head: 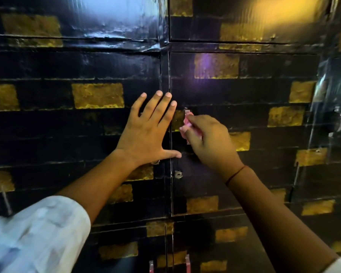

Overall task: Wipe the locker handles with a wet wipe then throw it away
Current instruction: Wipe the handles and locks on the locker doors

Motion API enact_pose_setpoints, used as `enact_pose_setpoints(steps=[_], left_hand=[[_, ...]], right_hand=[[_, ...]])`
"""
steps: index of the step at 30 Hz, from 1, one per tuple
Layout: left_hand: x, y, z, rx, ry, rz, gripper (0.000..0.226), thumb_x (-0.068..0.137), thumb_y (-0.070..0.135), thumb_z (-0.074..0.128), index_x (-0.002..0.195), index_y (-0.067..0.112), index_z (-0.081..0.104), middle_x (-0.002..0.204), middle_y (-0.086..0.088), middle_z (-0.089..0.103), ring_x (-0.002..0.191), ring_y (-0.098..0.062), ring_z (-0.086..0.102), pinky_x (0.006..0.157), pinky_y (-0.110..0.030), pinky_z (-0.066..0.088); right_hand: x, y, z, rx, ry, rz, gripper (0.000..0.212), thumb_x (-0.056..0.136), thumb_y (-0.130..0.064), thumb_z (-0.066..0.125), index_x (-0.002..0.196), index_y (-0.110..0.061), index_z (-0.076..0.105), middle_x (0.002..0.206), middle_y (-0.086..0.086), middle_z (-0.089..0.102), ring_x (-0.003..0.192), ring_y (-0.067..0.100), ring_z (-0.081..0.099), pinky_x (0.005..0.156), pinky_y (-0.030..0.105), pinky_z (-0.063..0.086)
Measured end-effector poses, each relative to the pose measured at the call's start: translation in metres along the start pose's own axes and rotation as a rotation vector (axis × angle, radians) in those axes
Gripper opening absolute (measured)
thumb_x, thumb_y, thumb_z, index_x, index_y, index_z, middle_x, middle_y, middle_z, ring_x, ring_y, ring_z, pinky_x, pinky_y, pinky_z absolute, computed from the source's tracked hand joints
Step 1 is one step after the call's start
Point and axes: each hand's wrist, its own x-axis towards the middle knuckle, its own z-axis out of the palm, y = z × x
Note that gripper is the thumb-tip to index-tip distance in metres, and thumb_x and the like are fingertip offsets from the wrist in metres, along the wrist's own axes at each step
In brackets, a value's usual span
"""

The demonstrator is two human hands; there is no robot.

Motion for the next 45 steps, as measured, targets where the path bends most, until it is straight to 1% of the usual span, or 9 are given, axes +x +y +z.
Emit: enact_pose_setpoints(steps=[6, 10, 13, 17, 21, 30, 37, 40, 45], left_hand=[[0.000, -0.001, 0.004, 0.019, 0.029, 0.013, 0.131, 0.071, 0.098, 0.043, 0.159, 0.002, 0.023, 0.168, -0.020, 0.018, 0.156, -0.037, 0.015, 0.123, -0.061, 0.015], [0.000, -0.002, 0.006, 0.022, 0.049, 0.028, 0.129, 0.072, 0.097, 0.044, 0.158, 0.002, 0.028, 0.166, -0.021, 0.022, 0.155, -0.038, 0.018, 0.122, -0.062, 0.017], [0.000, -0.002, 0.009, 0.024, 0.057, 0.036, 0.129, 0.073, 0.098, 0.043, 0.158, 0.003, 0.028, 0.166, -0.021, 0.022, 0.155, -0.038, 0.019, 0.122, -0.063, 0.017], [-0.001, -0.002, 0.011, 0.022, 0.075, 0.037, 0.128, 0.073, 0.097, 0.043, 0.158, 0.003, 0.029, 0.166, -0.022, 0.023, 0.155, -0.038, 0.019, 0.122, -0.063, 0.017], [0.000, -0.003, 0.011, 0.021, 0.082, 0.041, 0.127, 0.074, 0.097, 0.044, 0.158, 0.003, 0.030, 0.166, -0.022, 0.023, 0.155, -0.038, 0.019, 0.122, -0.063, 0.016], [0.000, -0.002, 0.006, 0.032, 0.030, 0.041, 0.129, 0.074, 0.097, 0.041, 0.160, 0.004, 0.023, 0.168, -0.021, 0.016, 0.156, -0.038, 0.014, 0.122, -0.063, 0.015], [-0.001, -0.002, 0.005, 0.046, 0.004, 0.041, 0.130, 0.073, 0.098, 0.039, 0.161, 0.004, 0.019, 0.169, -0.021, 0.012, 0.157, -0.037, 0.010, 0.123, -0.063, 0.013], [-0.002, -0.002, 0.005, 0.040, 0.006, 0.041, 0.130, 0.073, 0.097, 0.040, 0.161, 0.004, 0.019, 0.169, -0.021, 0.013, 0.157, -0.037, 0.011, 0.123, -0.063, 0.012], [-0.002, -0.003, 0.008, 0.031, 0.030, 0.041, 0.129, 0.074, 0.097, 0.041, 0.160, 0.004, 0.021, 0.168, -0.021, 0.016, 0.156, -0.037, 0.014, 0.123, -0.063, 0.014]], right_hand=[[0.004, -0.002, 0.015, 0.523, 0.203, 0.328, 0.005, 0.090, -0.016, 0.072, 0.094, -0.019, 0.070, 0.084, -0.004, 0.073, 0.079, 0.009, 0.070, 0.074, 0.036, 0.061], [-0.002, 0.007, 0.018, 0.541, 0.122, 0.333, 0.015, 0.091, -0.019, 0.072, 0.097, -0.016, 0.058, 0.076, 0.000, 0.071, 0.071, 0.010, 0.070, 0.065, 0.033, 0.058], [-0.002, 0.013, 0.013, 0.549, 0.001, 0.398, 0.021, 0.091, -0.024, 0.071, 0.101, -0.019, 0.054, 0.081, 0.005, 0.073, 0.068, 0.016, 0.071, 0.058, 0.037, 0.057], [0.011, -0.002, 0.016, 0.804, 0.152, 0.528, 0.017, 0.094, -0.018, 0.067, 0.101, -0.017, 0.052, 0.087, 0.015, 0.071, 0.066, 0.035, 0.071, 0.044, 0.031, 0.051], [-0.001, 0.004, 0.025, 0.574, 0.191, 0.358, 0.021, 0.093, -0.021, 0.069, 0.104, -0.016, 0.052, 0.082, 0.004, 0.071, 0.076, 0.017, 0.071, 0.065, 0.038, 0.059], [-0.023, 0.014, 0.022, 0.387, 0.080, 0.138, 0.026, 0.088, -0.004, 0.072, 0.101, -0.016, 0.052, 0.090, -0.019, 0.062, 0.086, -0.014, 0.063, 0.067, 0.002, 0.046], [-0.024, 0.024, 0.021, 0.170, 0.056, -0.018, 0.019, 0.088, -0.012, 0.072, 0.103, -0.016, 0.061, 0.100, -0.012, 0.064, 0.096, 0.016, 0.065, 0.079, 0.028, 0.057], [-0.028, 0.023, 0.023, 0.138, 0.180, -0.028, 0.016, 0.086, -0.011, 0.074, 0.097, -0.018, 0.066, 0.093, -0.018, 0.062, 0.088, 0.012, 0.065, 0.074, 0.028, 0.055], [-0.034, 0.019, 0.024, 0.401, 0.610, 0.278, 0.012, 0.092, -0.006, 0.066, 0.101, -0.015, 0.067, 0.092, -0.017, 0.063, 0.084, -0.005, 0.063, 0.072, 0.011, 0.050]])
